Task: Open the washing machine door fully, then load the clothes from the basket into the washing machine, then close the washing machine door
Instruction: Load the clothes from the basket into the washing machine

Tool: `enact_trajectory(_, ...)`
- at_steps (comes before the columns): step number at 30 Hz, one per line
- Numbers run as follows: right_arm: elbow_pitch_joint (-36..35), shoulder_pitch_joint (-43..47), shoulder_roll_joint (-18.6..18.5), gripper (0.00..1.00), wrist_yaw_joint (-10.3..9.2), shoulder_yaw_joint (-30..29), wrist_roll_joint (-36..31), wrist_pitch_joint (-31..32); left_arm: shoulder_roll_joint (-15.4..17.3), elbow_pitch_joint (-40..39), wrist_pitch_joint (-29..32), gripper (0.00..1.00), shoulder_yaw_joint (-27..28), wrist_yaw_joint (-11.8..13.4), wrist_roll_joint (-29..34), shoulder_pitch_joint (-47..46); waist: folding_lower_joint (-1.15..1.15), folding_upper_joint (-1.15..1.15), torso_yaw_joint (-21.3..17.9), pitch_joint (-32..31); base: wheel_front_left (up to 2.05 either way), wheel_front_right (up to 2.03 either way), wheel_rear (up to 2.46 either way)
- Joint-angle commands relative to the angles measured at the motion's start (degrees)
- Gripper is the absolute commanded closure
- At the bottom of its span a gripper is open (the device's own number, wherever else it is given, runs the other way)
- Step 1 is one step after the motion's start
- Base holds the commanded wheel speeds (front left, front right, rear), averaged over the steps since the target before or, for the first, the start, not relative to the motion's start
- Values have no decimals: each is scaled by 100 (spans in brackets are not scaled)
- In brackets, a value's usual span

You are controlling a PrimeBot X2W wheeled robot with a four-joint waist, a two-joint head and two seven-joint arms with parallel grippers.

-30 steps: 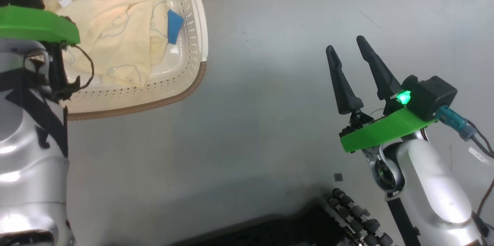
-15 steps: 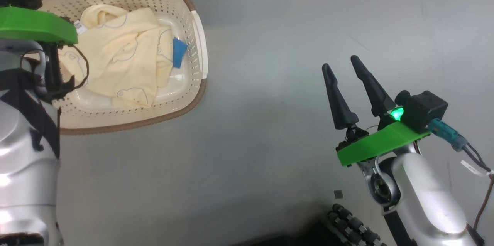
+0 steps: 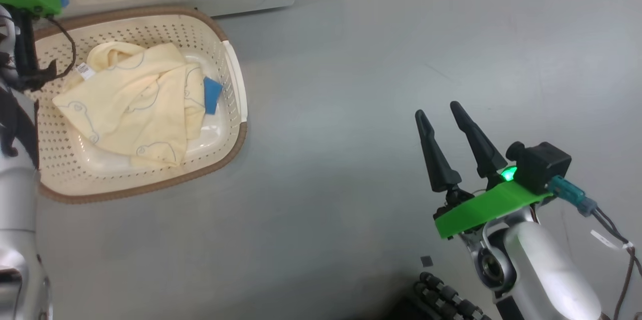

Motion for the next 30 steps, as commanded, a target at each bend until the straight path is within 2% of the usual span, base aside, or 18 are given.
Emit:
enact_trajectory(1, -131, 205, -49, 0, 9, 109, 47, -55, 282, -78, 27, 100, 46, 61, 56, -254, 0, 0, -48, -49, 0, 0, 0)
enact_trajectory(17, -110, 415, -49, 0, 9, 222, 15, -55, 430, 1019, 82, 100, -169, 285, 222, -1296, 0, 0, -217, -73, 0, 0, 0)
enact_trajectory(30, -101, 517, -49, 0, 9, 363, -29, -55, 607, 1998, -47, 100, -338, 446, 314, -2237, 0, 0, -385, 223, 0, 0, 0)
